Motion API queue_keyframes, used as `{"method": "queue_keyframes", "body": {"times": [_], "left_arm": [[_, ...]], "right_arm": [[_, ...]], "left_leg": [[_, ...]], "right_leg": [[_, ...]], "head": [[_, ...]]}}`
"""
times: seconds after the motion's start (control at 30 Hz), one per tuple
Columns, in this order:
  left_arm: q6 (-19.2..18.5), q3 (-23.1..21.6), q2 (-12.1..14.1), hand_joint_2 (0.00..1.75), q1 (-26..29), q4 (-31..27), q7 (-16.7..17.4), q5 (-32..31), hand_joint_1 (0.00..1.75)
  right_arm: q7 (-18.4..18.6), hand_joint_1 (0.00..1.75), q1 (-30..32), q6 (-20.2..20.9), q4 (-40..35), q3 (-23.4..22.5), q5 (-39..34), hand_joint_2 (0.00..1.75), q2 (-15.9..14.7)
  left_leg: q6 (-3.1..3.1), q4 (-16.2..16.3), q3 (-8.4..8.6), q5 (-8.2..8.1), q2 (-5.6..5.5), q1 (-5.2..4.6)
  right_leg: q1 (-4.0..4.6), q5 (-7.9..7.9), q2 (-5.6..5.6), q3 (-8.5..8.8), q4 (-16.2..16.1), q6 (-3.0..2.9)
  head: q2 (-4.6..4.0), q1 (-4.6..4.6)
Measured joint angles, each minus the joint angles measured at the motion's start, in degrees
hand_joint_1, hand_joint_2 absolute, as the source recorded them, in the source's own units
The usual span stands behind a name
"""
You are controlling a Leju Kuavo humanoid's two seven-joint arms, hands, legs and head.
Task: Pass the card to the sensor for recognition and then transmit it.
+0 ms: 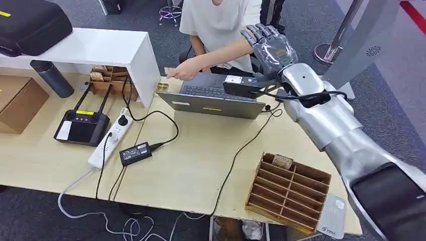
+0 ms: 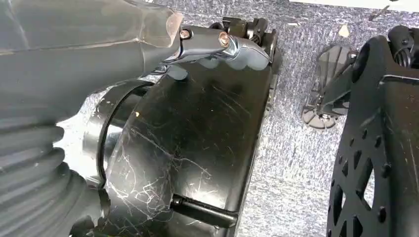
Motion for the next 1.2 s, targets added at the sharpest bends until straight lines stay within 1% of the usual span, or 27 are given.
{"method": "queue_keyframes", "body": {"times": [0.13, 0.2, 0.3, 0.33, 0.4, 0.43, 0.5, 0.53, 0.6, 0.7, 0.8, 0.83, 0.9, 0.97, 1.03, 1.13, 1.17, 1.2], "left_arm": [[0.6, 0.0, 0.0, 1.75, 0.3, 0.0, 0.6, 0.0, 0.00], [1.0, 0.0, 0.0, 1.75, 0.4, 0.0, 0.6, 0.0, 0.00], [1.1, 0.0, 0.0, 1.75, 0.5, 0.0, 0.9, 0.0, 0.00], [1.1, 0.0, 0.0, 1.75, 0.5, 0.0, 1.0, 0.0, 0.00], [1.6, 0.0, 0.0, 1.75, 0.5, 0.0, 1.1, 0.0, 0.00], [1.7, 0.0, 0.0, 1.75, 0.7, 0.0, 1.1, 0.0, 0.00], [2.0, 0.1, 0.1, 1.75, 0.8, 0.0, 1.1, 0.0, 0.00], [2.1, 0.1, 0.1, 1.75, 0.9, 0.0, 1.1, 0.0, 0.00], [2.1, 0.1, 0.1, 1.75, 0.9, 0.0, 1.1, 0.0, 0.00], [2.1, 0.1, 0.1, 1.75, 0.8, 0.0, 1.1, 0.0, 0.00], [2.3, 0.2, 0.1, 1.75, 0.9, 0.0, 1.5, 0.0, 0.00], [2.5, 0.2, 0.0, 1.75, 0.9, 0.0, 1.6, 0.0, 0.00], [3.0, 0.2, 0.0, 1.75, 1.1, 0.0, 1.9, 0.0, 0.00], [3.2, 0.3, 0.0, 1.75, 1.2, 0.0, 2.1, 0.0, 0.00], [3.3, 0.3, 0.0, 1.75, 1.2, 0.0, 2.3, 0.0, 0.00], [3.2, 0.3, -0.1, 1.75, 1.1, 0.0, 2.7, 0.0, 0.00], [2.8, 0.3, -0.3, 1.75, 0.9, 0.0, 3.1, 0.0, 0.00], [2.4, 0.3, -0.3, 1.75, 0.8, 0.0, 3.3, 0.0, 0.00]], "right_arm": [[4.7, 0.00, -0.6, 5.2, 3.7, 0.5, 4.3, 1.75, -1.2], [5.4, 0.00, -0.7, 5.8, 5.6, 1.0, 5.4, 1.75, -2.2], [6.0, 0.00, -0.9, 6.2, 7.4, 1.4, 5.8, 1.75, -3.2], [7.1, 0.00, -1.0, 7.3, 8.2, 1.6, 6.8, 1.75, -3.7], [10.4, 0.00, -1.0, 9.2, 9.9, 2.4, 8.7, 1.75, -5.4], [11.1, 0.00, -0.9, 9.2, 10.7, 2.8, 9.1, 1.75, -6.6], [11.3, 0.00, -0.9, 8.8, 12.1, 3.1, 9.5, 1.75, -8.7], [11.4, 0.00, -0.8, 8.8, 12.6, 3.1, 9.6, 1.75, -9.4], [11.4, 0.00, -0.8, 8.9, 13.6, 3.4, 9.6, 1.75, -10.3], [11.5, 0.00, -0.8, 9.0, 14.2, 3.9, 9.6, 1.75, -10.8], [14.4, 0.00, -0.6, 10.7, 15.3, 4.2, 10.5, 1.75, -12.0], [15.9, 0.00, -0.4, 11.3, 15.7, 4.3, 10.9, 1.75, -13.1], [19.1, 0.00, 0.4, 12.2, 16.8, 4.3, 11.7, 1.75, -16.1], [21.7, 0.00, 1.5, 13.0, 17.5, 4.3, 12.3, 1.75, -18.6], [24.3, 0.00, 2.7, 15.0, 18.1, 4.3, 12.6, 1.75, -20.9], [27.7, 0.00, 5.1, 19.6, 18.6, 4.1, 12.6, 1.75, -24.3], [28.9, 0.00, 6.3, 22.5, 18.7, 3.8, 12.4, 1.75, -26.0], [29.2, 0.00, 7.3, 24.2, 18.7, 3.6, 12.2, 1.75, -26.9]], "left_leg": [[0.00, 0.0, 0.00, 0.00, -0.04, 0.00], [0.00, 0.0, -0.04, 0.01, -0.16, 0.00], [0.01, 0.0, -0.02, 0.00, -0.04, -0.02], [0.00, 0.0, 0.04, -0.04, 0.06, -0.04], [0.01, 0.0, 0.04, -0.05, 0.01, -0.04], [0.01, 0.0, 0.01, -0.04, -0.11, -0.04], [0.03, 0.0, -0.13, -0.01, -0.44, -0.04], [0.03, 0.0, -0.11, -0.01, -0.38, -0.04], [0.03, 0.0, -0.05, -0.06, -0.07, -0.04], [0.03, 0.0, 0.08, -0.11, 0.23, -0.04], [0.02, 0.0, 0.11, -0.09, 0.13, -0.04], [0.02, 0.0, 0.09, -0.05, -0.06, -0.03], [0.01, 0.0, -0.05, -0.03, -0.46, -0.02], [0.02, 0.0, -0.07, -0.04, -0.50, -0.05], [0.09, 0.0, -0.03, -0.10, -0.31, -0.06], [0.18, 0.1, -0.01, -0.16, -0.33, -0.07], [0.19, 0.1, -0.03, -0.16, -0.40, -0.07], [0.19, 0.1, -0.04, -0.16, -0.53, -0.07]], "right_leg": [[0.00, 0.00, -0.04, 0.00, 0.0, 0.00], [0.00, 0.00, -0.21, 0.03, 0.0, 0.00], [-0.03, 0.01, -0.07, 0.03, 0.0, 0.00], [-0.03, 0.03, 0.05, 0.00, 0.0, -0.02], [-0.01, 0.03, 0.01, -0.01, -0.1, -0.02], [0.00, 0.01, -0.13, 0.01, -0.1, -0.01], [0.00, -0.02, -0.50, 0.05, -0.1, 0.02], [-0.01, -0.02, -0.42, 0.04, -0.1, 0.02], [-0.02, 0.00, -0.10, 0.02, 0.0, -0.01], [-0.02, 0.02, 0.21, -0.03, -0.1, -0.04], [0.01, 0.01, 0.11, -0.07, -0.1, -0.04], [0.03, -0.02, -0.12, -0.03, -0.1, -0.01], [0.03, -0.05, -0.54, 0.10, -0.1, 0.02], [-0.01, -0.06, -0.58, 0.12, -0.1, 0.05], [-0.03, -0.05, -0.36, 0.10, -0.1, 0.05], [-0.02, -0.07, -0.38, 0.13, -0.2, 0.09], [-0.02, -0.09, -0.48, 0.12, -0.2, 0.11], [-0.02, -0.11, -0.61, 0.15, -0.2, 0.13]], "head": [[0.00, -0.02], [0.00, 0.00], [0.00, -0.02], [0.00, -0.02], [0.00, -0.07], [0.00, -0.02], [0.00, -0.02], [0.00, 0.04], [0.00, 0.04], [0.00, -0.04], [0.00, -0.07], [0.00, -0.04], [0.00, 0.02], [0.00, 0.02], [0.00, -0.04], [0.00, -0.02], [0.00, -0.02], [0.00, -0.02]]}}
